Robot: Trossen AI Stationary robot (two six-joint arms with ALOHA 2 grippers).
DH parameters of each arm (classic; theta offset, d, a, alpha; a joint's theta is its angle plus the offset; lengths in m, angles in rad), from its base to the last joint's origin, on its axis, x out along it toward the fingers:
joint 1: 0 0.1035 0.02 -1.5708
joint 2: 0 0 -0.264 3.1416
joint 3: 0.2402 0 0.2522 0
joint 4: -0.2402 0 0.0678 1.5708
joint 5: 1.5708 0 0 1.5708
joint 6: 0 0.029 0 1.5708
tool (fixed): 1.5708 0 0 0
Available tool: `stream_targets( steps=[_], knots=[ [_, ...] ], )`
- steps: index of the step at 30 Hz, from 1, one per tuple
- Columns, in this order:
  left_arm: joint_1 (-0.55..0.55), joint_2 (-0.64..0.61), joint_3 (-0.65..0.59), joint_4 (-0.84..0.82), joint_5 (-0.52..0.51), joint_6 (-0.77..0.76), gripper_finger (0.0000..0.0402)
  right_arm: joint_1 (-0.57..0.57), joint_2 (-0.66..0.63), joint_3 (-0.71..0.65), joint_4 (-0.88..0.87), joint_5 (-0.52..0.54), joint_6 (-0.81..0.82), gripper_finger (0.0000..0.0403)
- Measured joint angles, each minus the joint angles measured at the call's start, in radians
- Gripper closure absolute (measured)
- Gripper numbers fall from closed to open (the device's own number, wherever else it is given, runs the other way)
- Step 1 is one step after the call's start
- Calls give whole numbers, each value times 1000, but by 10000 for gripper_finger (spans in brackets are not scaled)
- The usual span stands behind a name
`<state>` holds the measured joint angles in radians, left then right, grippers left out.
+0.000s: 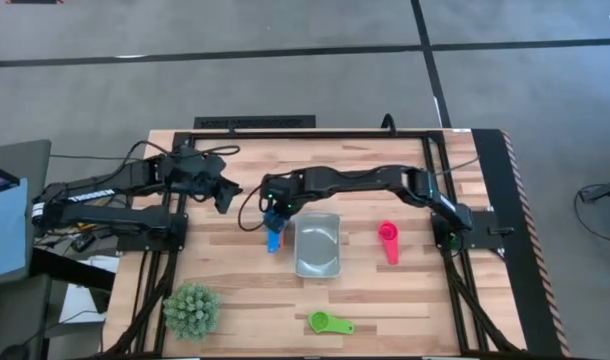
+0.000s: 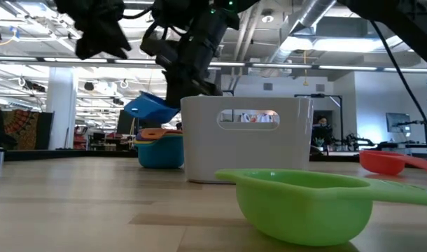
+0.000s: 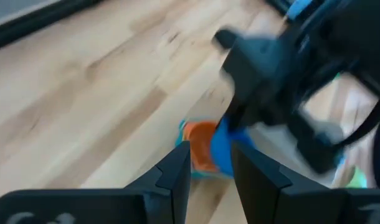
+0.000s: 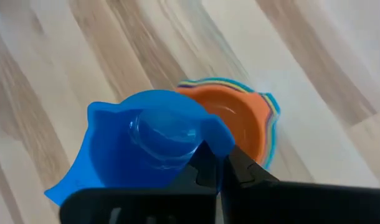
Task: Nest measuring cups in basket
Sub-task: Stack the blue measuring cup on top of the orange measuring cup
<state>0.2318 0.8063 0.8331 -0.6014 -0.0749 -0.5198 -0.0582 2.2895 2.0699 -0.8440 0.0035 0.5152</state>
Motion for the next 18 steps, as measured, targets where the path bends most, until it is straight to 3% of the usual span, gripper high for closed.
stream_targets(
  steps=[18],
  knots=[
    [-2, 12, 1, -6, -42, 3, 300, -13, 19, 9, -48, -32, -56, 380]
  ],
)
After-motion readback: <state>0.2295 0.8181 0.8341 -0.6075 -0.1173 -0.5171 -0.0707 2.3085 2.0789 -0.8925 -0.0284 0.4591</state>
